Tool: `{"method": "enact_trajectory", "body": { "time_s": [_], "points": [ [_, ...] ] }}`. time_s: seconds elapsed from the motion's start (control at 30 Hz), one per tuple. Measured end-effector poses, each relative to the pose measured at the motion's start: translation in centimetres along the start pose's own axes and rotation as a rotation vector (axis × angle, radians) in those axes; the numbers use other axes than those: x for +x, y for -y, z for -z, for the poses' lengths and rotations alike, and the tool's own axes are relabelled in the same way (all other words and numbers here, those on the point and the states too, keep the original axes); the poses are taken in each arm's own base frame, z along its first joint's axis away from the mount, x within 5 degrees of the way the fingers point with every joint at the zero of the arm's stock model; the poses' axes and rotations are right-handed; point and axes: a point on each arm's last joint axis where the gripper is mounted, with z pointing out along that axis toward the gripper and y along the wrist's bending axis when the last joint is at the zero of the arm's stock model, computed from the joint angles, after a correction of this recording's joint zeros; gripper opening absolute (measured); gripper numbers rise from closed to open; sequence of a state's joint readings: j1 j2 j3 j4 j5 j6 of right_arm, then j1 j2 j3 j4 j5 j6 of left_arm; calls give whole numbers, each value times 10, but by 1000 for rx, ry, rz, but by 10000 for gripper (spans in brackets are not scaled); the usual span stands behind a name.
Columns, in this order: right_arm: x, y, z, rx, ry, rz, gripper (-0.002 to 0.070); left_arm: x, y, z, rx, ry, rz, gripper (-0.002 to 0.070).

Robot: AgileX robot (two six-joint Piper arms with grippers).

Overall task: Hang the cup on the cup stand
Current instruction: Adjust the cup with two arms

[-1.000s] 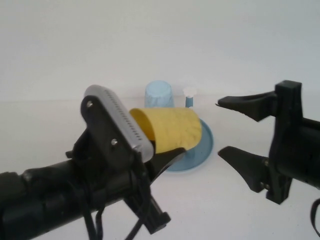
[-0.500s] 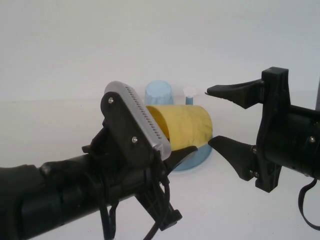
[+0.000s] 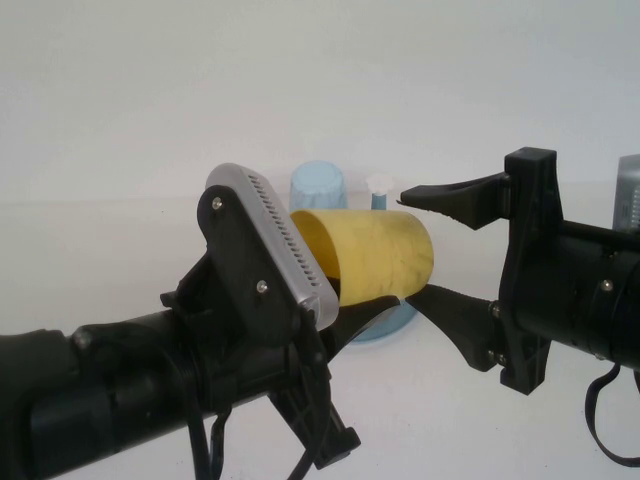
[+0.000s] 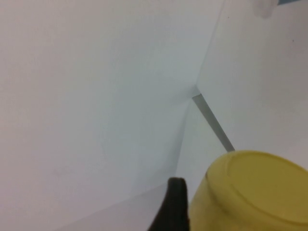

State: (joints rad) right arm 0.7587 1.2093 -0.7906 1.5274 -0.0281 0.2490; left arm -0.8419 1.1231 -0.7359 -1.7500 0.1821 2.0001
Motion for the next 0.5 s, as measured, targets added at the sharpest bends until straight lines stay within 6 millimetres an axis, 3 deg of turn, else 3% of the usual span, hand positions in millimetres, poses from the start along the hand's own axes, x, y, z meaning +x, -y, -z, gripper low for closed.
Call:
{"method": "enact_trajectory", "body": {
  "time_s": [0.5],
  "points": [
    [3, 0, 0, 5, -28, 24, 613, -8, -1, 0, 8, 26, -25, 9]
  ]
}}
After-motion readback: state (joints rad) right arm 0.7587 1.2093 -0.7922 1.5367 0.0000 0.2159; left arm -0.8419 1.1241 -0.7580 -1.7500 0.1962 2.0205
